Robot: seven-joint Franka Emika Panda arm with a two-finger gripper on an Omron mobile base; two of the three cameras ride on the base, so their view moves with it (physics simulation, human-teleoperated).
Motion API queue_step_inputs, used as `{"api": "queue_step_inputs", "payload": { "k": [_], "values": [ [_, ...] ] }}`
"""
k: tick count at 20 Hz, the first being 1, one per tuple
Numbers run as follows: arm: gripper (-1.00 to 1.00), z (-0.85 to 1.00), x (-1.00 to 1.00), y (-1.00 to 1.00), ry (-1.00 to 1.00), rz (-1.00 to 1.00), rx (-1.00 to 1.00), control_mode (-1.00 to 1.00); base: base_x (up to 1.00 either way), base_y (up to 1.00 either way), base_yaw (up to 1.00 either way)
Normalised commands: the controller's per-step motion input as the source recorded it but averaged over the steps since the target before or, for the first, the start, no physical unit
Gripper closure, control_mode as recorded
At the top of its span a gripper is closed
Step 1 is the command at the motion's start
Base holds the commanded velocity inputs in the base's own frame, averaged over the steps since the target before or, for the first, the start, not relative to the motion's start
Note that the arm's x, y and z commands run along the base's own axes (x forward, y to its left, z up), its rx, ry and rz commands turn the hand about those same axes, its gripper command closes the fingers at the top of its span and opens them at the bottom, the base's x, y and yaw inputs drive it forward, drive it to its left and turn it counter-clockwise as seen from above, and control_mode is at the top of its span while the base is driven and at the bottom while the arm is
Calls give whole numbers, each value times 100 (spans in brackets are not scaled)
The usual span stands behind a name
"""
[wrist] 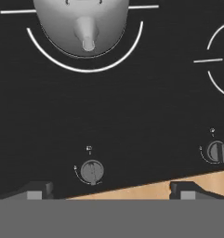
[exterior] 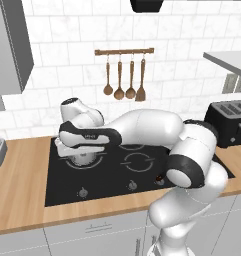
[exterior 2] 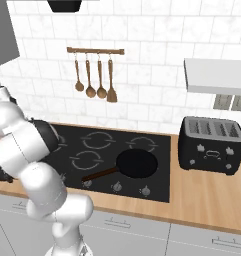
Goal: Pick the kettle from the counter and place it on a stove burner. Then turn the burner on.
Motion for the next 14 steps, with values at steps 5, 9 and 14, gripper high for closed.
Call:
{"api": "queue_step_inputs", "payload": {
  "k": [5,9,14],
  "values": [
    [-100,0,-27,0,2,0,0,-100,0,0,0],
    [-100,-6,-8,-6,13,1,0,-100,0,0,0],
    [-100,-4,0,-13,17,5,0,-100,0,0,0]
  ]
}}
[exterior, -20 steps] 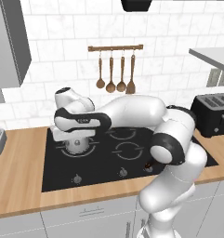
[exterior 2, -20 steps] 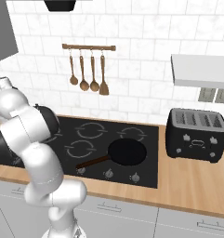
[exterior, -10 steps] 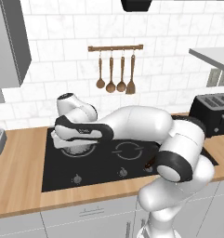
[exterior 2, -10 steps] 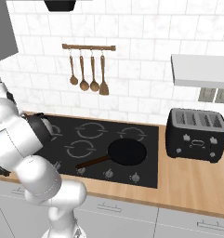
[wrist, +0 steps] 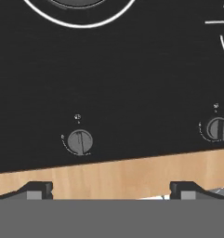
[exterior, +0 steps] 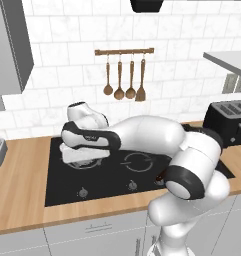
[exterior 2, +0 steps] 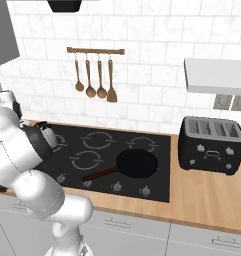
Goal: Pick the kettle from the counter and place it on a stove burner. Then turn the burner on.
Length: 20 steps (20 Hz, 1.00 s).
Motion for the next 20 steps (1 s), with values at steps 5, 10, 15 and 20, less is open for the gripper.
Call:
{"api": "queue_step_inputs", "payload": {
  "k": [5,10,15,20],
  "values": [
    [-100,-9,0,1,12,0,0,-100,0,0,0],
    [-100,-21,0,2,10,0,0,-100,0,0,0],
    [-100,-33,0,9,1,0,0,-100,0,0,0],
    [-100,-30,4,30,14,0,-2,-100,0,0,0]
  ]
}}
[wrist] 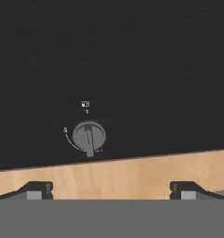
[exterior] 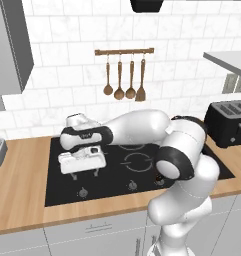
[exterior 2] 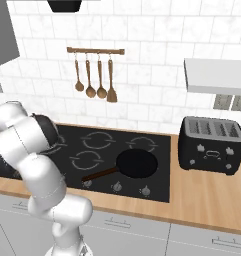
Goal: Pick the kettle from the counter and place it on a stove burner. Then turn the burner on.
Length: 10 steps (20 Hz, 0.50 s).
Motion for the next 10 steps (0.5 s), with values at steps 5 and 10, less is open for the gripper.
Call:
{"api": "queue_step_inputs", "payload": {
  "k": [5,10],
  "values": [
    [-100,-60,2,23,6,0,0,-100,0,0,0],
    [-100,-39,13,14,2,0,0,-100,0,0,0]
  ]
}}
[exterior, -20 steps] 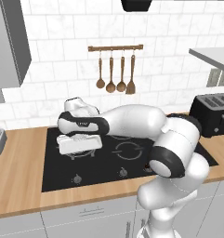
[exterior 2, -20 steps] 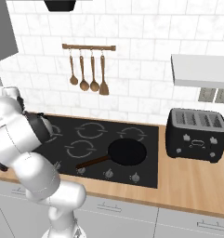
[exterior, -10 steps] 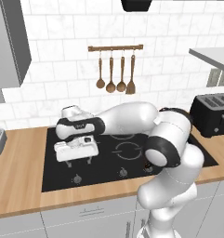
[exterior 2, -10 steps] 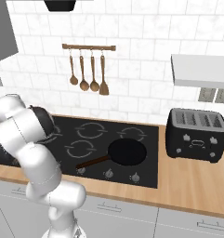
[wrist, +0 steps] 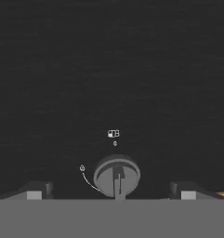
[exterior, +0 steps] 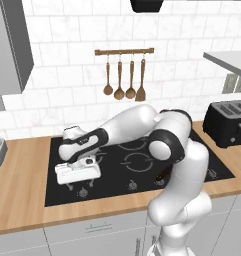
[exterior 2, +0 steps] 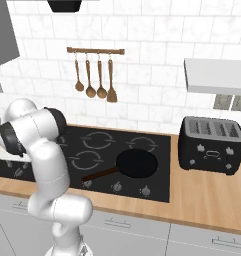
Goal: Pick the kettle from the counter and place it on a stove burner. Then turn the burner on.
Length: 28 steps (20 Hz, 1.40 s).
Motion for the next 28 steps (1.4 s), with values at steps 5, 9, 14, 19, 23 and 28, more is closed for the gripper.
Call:
{"api": "queue_step_inputs", "payload": {
  "k": [5,9,14,19,23,28],
  "values": [
    [-100,-10,3,4,6,0,-2,-100,0,0,0],
    [-100,0,-45,-2,0,0,0,-100,0,0,0],
    [-100,0,-25,-6,0,0,0,-100,0,0,0],
    [-100,0,5,-12,0,-1,0,-100,0,0,0],
    [-100,0,2,-7,0,-1,0,-100,0,0,0],
    [-100,-16,5,0,-2,-2,0,-100,0,0,0]
  ]
}}
